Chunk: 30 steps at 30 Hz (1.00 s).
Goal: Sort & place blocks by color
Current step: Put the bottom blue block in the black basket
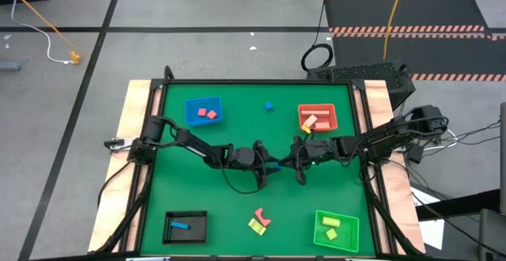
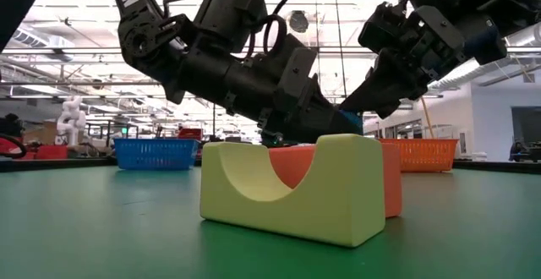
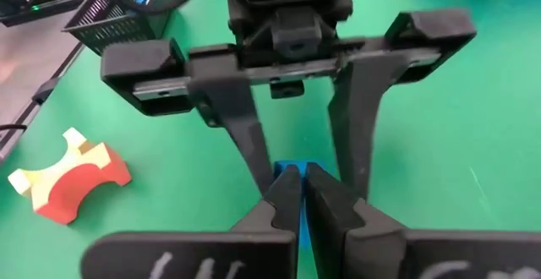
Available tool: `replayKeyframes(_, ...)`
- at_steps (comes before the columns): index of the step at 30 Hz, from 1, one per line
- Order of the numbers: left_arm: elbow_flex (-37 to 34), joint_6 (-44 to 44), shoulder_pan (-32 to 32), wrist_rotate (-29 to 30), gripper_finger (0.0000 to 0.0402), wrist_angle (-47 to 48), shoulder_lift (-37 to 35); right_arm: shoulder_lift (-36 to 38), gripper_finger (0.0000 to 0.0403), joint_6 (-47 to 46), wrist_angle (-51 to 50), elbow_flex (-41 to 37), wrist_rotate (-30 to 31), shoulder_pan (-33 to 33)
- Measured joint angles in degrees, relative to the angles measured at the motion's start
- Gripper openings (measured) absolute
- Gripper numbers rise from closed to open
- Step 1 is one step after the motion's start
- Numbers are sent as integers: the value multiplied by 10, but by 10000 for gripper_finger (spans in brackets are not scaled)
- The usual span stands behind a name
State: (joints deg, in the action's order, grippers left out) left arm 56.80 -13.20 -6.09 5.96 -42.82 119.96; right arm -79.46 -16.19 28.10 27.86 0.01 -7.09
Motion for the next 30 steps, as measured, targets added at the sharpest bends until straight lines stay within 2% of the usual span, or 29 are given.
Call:
replayKeyframes(6,0,-62,0,-1,44,12,0,0,0,2,5,0,1,0)
replayKeyframes(7,0,-66,0,-1,34,11,0,0,0,2,6,0,1,0)
replayKeyframes(13,-1,-64,-2,0,33,-5,1,6,3,0,2,0,-1,0)
replayKeyframes(16,-1,-65,-4,1,32,-10,1,18,21,-2,-21,1,-4,4)
replayKeyframes(20,-1,-65,-4,1,31,-15,1,42,66,-2,-69,1,-6,8)
replayKeyframes(26,0,-67,-4,2,31,-19,0,98,155,-2,-147,0,-3,8)
replayKeyframes(30,0,-112,-4,1,31,8,-9,121,193,-18,-180,0,1,13)
